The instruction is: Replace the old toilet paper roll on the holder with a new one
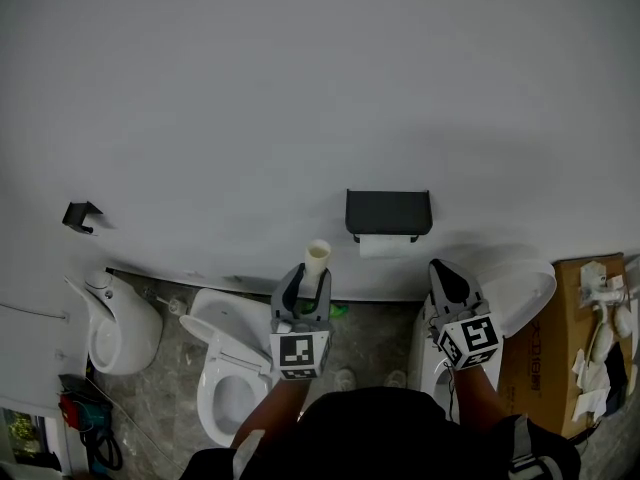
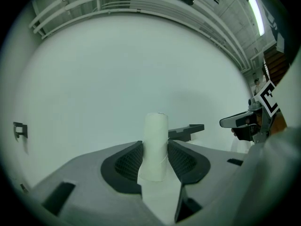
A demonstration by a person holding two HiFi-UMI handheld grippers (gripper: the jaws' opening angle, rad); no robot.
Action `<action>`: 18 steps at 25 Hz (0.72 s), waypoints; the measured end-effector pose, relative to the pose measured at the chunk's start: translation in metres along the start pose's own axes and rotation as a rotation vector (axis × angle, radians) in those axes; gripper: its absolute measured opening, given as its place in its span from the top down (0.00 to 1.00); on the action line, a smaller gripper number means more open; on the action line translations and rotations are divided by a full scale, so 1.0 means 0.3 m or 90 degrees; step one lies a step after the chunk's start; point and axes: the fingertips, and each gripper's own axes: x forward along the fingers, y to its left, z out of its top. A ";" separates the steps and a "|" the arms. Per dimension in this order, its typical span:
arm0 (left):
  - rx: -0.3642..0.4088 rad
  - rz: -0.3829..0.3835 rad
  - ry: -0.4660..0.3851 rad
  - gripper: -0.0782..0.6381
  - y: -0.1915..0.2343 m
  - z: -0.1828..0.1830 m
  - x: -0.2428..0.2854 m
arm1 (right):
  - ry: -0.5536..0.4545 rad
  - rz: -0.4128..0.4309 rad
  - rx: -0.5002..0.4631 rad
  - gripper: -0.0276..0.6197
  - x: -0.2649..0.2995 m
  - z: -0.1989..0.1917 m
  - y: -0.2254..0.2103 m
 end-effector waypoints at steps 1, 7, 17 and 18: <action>0.002 0.000 -0.004 0.66 0.001 0.010 0.000 | -0.006 -0.011 -0.004 0.95 -0.009 0.006 -0.010; -0.021 -0.010 -0.026 0.66 -0.003 0.034 -0.004 | -0.015 -0.031 -0.035 0.95 -0.032 0.021 -0.022; -0.038 -0.023 -0.045 0.66 -0.025 0.049 -0.009 | -0.002 -0.039 -0.039 0.95 -0.048 0.002 -0.025; -0.038 -0.024 -0.047 0.66 -0.026 0.050 -0.009 | -0.001 -0.038 -0.043 0.96 -0.050 -0.001 -0.022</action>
